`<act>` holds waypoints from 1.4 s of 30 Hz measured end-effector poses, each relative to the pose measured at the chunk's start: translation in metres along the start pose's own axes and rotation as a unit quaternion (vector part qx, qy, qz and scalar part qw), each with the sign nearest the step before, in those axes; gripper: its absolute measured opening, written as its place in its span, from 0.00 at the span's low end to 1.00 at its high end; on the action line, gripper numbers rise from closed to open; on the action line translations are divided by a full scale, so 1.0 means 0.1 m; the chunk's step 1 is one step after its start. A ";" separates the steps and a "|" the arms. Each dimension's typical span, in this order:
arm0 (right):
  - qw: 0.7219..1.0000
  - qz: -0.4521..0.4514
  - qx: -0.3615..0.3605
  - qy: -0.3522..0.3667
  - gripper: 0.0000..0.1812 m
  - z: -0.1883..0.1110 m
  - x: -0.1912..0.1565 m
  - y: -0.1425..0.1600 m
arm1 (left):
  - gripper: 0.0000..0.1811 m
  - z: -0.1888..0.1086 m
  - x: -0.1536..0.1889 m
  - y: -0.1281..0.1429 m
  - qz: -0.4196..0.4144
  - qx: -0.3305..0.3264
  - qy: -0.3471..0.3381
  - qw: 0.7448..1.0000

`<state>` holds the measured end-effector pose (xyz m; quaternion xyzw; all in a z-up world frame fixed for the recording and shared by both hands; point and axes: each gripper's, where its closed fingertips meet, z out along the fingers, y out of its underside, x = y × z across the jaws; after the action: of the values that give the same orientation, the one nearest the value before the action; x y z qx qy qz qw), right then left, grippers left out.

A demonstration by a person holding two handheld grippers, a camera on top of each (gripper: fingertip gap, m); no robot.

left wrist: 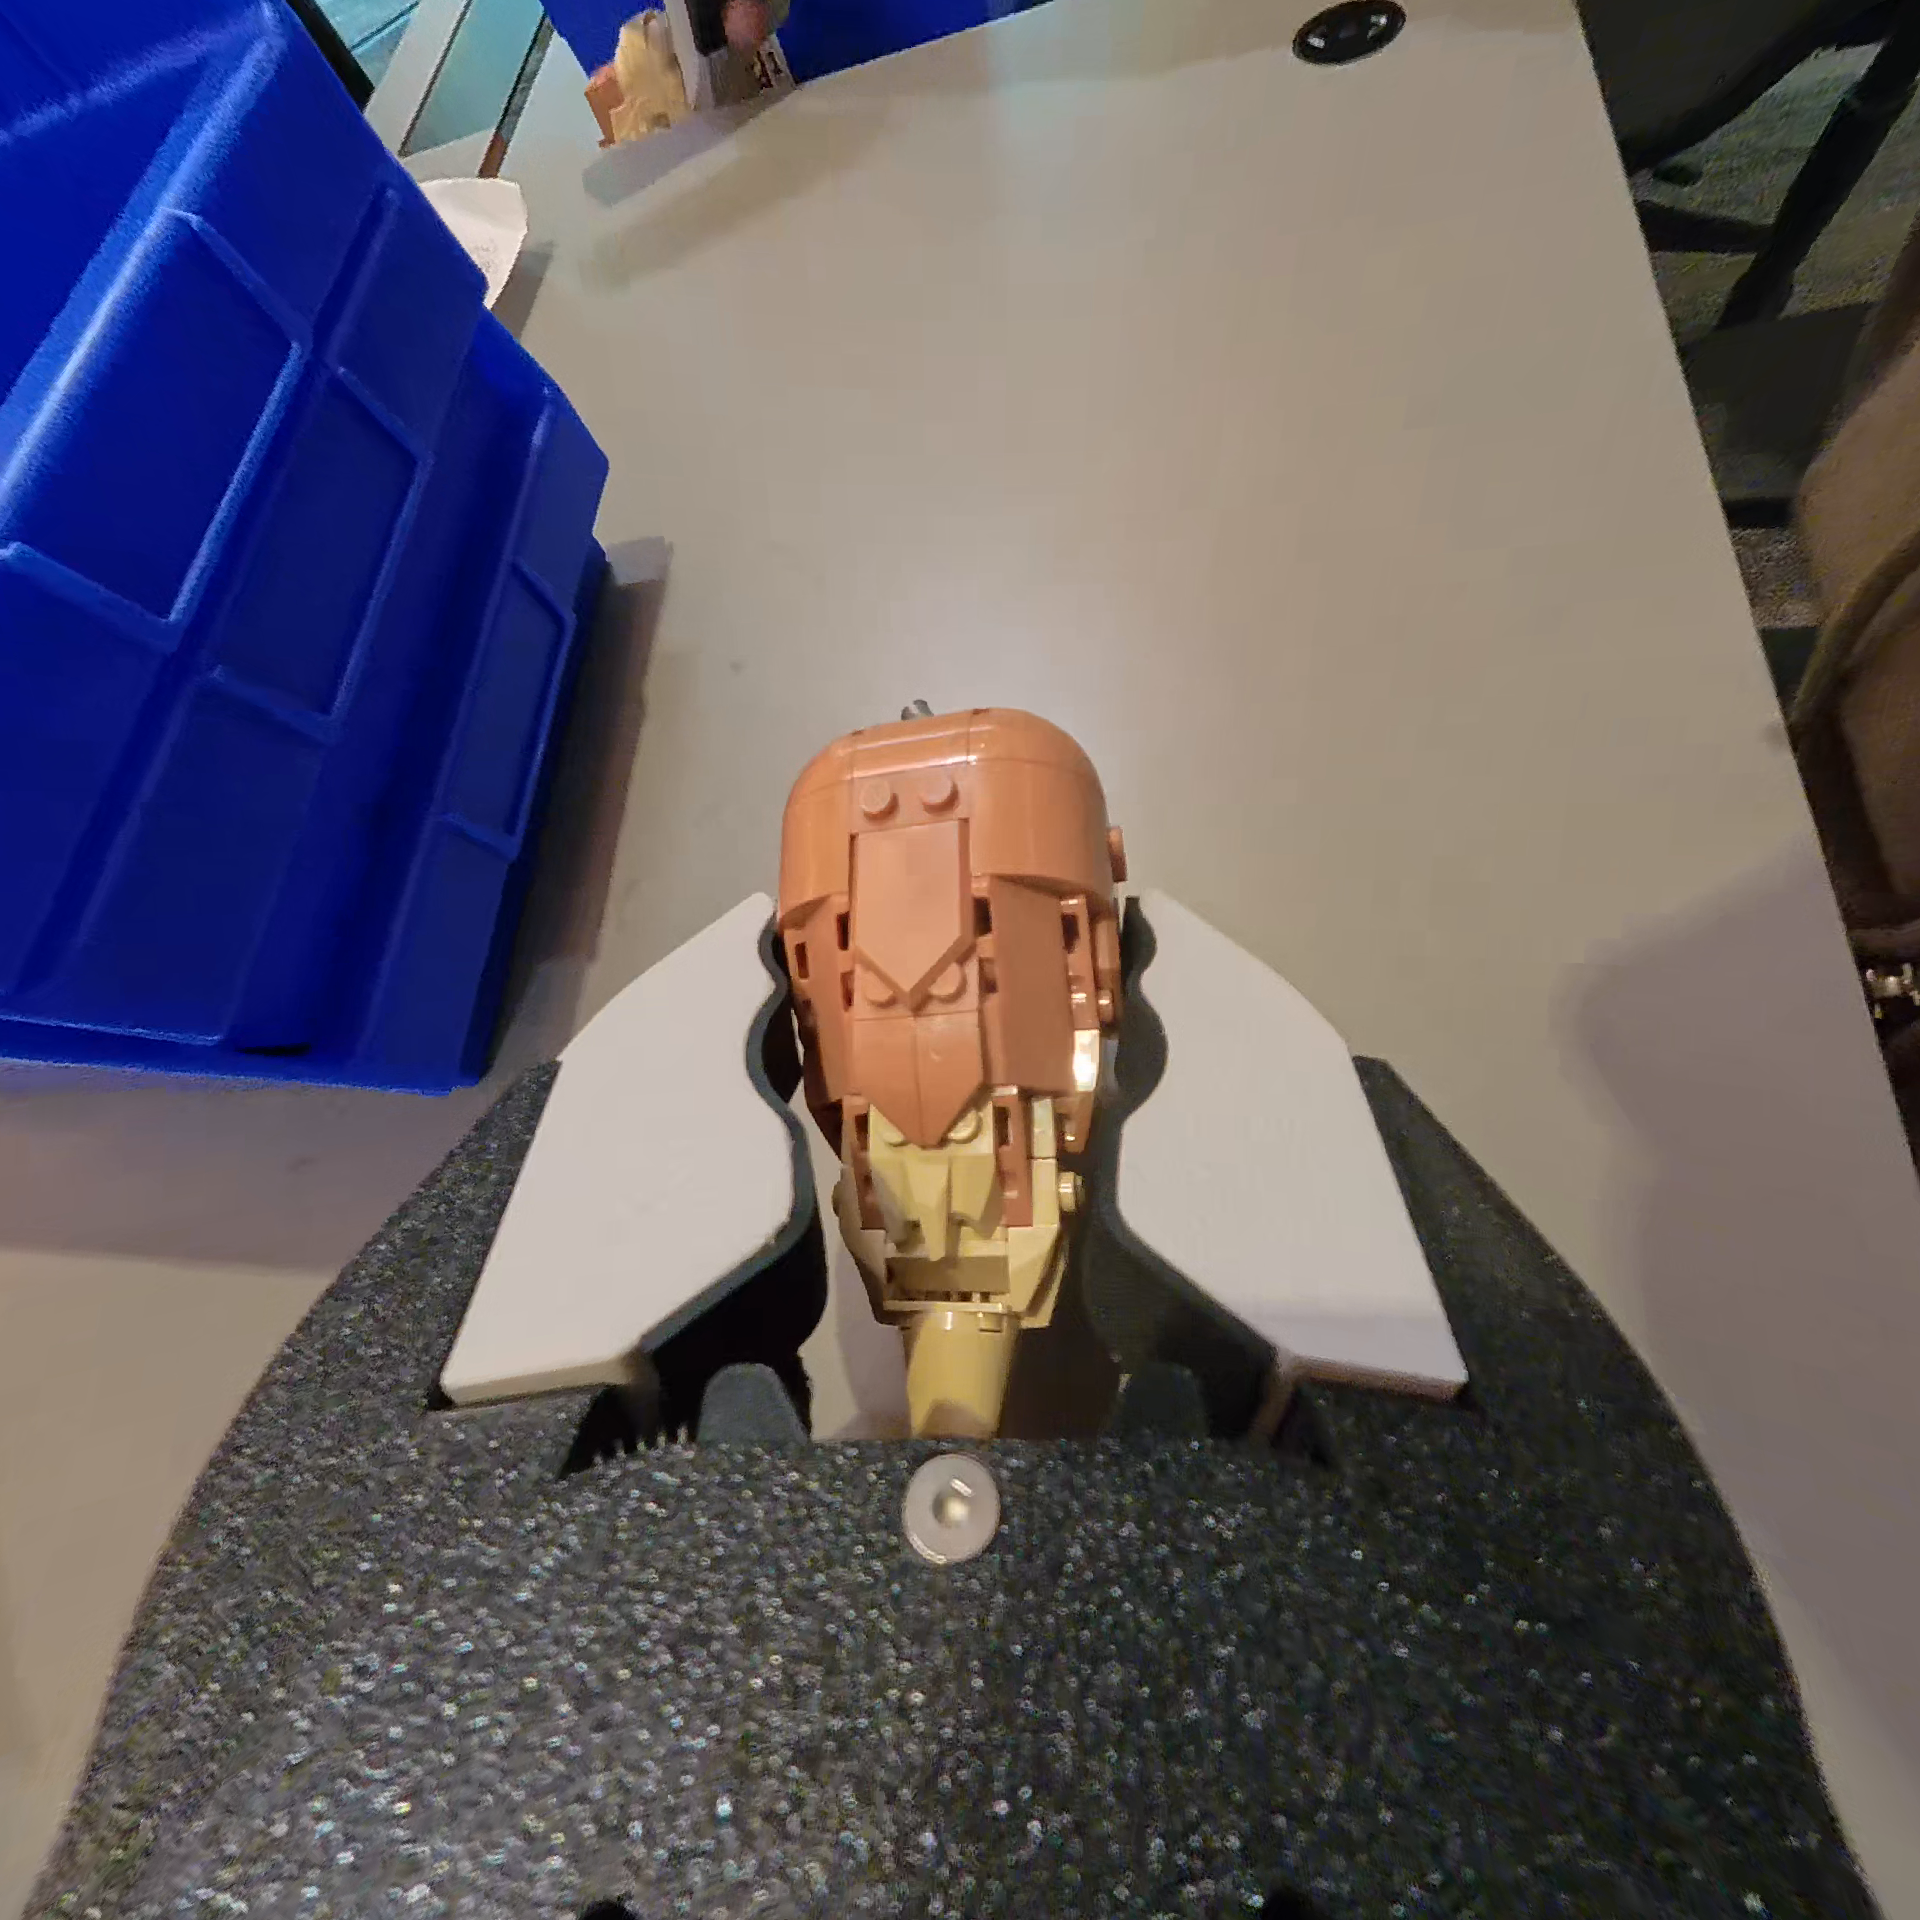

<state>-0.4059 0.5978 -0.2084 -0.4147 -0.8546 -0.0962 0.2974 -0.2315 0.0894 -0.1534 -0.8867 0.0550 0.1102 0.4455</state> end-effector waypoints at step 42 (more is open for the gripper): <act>0.919 0.119 0.375 -0.014 0.30 -1.14 -0.30 1.07 | 0.33 0.94 -0.18 -0.39 -0.179 -0.051 0.038 0.982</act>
<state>-0.2602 0.5997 -0.1432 -0.3722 -0.7765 0.2735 0.4286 -0.2553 0.1876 -0.1730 -0.9075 -0.0940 -0.0024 0.4094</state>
